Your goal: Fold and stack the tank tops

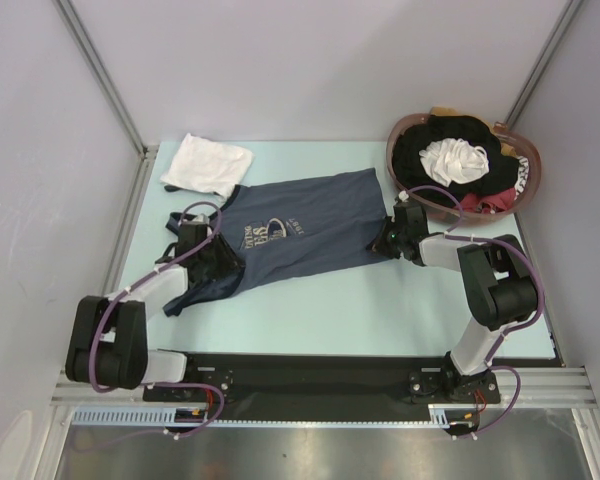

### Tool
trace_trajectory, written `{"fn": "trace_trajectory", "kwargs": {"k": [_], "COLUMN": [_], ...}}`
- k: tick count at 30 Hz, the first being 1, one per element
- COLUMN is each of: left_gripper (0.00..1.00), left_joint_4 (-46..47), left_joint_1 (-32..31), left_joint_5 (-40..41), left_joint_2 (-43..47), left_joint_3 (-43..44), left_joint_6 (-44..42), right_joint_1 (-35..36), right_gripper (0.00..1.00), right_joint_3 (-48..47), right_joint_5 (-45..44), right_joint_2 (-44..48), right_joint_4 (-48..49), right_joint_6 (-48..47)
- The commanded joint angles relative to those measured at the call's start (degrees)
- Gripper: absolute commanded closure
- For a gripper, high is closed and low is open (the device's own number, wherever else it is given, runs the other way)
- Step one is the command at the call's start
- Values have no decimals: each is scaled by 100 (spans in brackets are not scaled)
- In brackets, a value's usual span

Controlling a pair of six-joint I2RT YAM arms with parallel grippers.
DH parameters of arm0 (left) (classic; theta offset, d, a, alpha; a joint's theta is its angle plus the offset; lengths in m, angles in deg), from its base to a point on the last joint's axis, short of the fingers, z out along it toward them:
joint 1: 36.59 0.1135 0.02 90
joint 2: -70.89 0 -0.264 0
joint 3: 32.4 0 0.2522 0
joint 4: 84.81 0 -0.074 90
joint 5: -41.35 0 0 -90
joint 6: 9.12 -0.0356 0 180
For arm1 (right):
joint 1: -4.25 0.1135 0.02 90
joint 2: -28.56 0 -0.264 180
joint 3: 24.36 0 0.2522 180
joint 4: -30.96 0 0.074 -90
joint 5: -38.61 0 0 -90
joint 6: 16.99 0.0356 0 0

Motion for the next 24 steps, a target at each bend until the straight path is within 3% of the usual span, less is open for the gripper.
{"fn": "trace_trajectory", "kwargs": {"k": [1, 11, 15, 18, 24], "left_gripper": [57, 55, 66, 87, 89], "left_joint_4": [513, 733, 1075, 998, 314], "left_joint_1": [13, 13, 21, 13, 21], "left_joint_5": [-336, -670, -679, -556, -92], "left_joint_2": [-210, -834, -800, -729, -545], "left_joint_3": [-60, -69, -165, -104, 352], "left_joint_6": [339, 366, 445, 410, 24], "right_joint_1": [-21, -47, -39, -47, -47], "right_gripper": [100, 100, 100, 100, 100], "right_joint_3": [99, 117, 125, 125, 125], "right_joint_5": [-264, -229, -238, -211, -203], "right_joint_2": [-307, -280, -289, -289, -307], "right_joint_4": [-446, -411, -411, -411, -402], "right_joint_6": [-95, -112, -104, -104, -112]}}
